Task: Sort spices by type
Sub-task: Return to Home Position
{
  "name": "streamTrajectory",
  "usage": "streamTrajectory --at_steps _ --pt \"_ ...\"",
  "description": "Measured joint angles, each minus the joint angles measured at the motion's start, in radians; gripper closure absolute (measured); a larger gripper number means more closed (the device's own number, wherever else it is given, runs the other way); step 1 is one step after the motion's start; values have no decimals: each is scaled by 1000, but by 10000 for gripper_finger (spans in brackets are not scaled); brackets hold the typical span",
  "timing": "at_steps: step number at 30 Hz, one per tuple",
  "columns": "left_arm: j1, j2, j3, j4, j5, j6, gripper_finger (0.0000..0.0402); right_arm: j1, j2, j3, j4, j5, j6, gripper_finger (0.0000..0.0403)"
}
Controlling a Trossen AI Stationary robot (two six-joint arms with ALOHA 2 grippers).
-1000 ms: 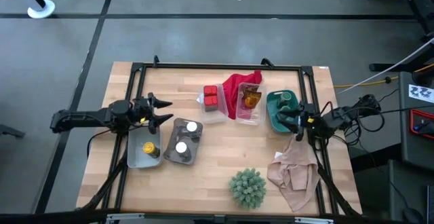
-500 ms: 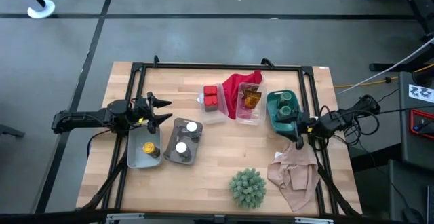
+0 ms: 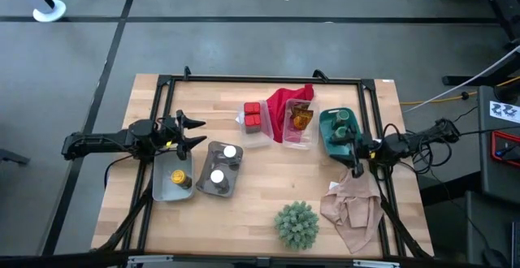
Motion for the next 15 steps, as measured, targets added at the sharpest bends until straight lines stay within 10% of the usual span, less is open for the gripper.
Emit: streamTrajectory --at_steps 15 --pt "0 1 0 0 0 12 134 -379 26 -2 -55 -329 17 160"
